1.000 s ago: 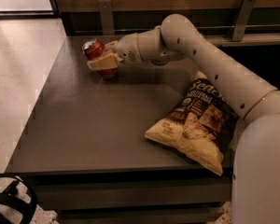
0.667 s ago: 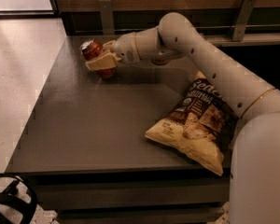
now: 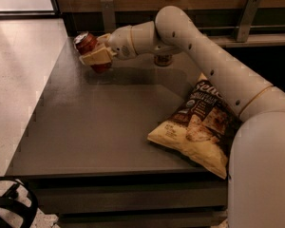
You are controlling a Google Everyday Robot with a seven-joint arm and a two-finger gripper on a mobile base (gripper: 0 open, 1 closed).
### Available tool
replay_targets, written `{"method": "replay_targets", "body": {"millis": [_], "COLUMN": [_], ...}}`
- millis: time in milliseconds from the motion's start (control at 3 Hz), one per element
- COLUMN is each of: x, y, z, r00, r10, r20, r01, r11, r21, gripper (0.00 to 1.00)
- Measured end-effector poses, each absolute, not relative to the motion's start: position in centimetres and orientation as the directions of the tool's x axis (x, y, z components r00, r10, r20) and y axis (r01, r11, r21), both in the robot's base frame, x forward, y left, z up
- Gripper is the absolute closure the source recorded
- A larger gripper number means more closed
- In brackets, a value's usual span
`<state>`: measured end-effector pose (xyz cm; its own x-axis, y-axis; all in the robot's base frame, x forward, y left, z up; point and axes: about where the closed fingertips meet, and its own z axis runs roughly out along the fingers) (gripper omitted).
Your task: Pick coke can
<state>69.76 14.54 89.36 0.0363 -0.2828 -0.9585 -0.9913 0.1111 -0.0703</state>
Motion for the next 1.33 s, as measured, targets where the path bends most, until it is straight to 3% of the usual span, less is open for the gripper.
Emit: {"method": "replay_targets", "body": {"millis": [1333], "x": [69.2], "y": [13.0], "z": [89.5], "r00": [0.062], "r10": [-0.177], "r20": [-0.982], "r01": [-0.976], "r11": [0.194], "r21": [-0.096], "gripper": [1.00]}}
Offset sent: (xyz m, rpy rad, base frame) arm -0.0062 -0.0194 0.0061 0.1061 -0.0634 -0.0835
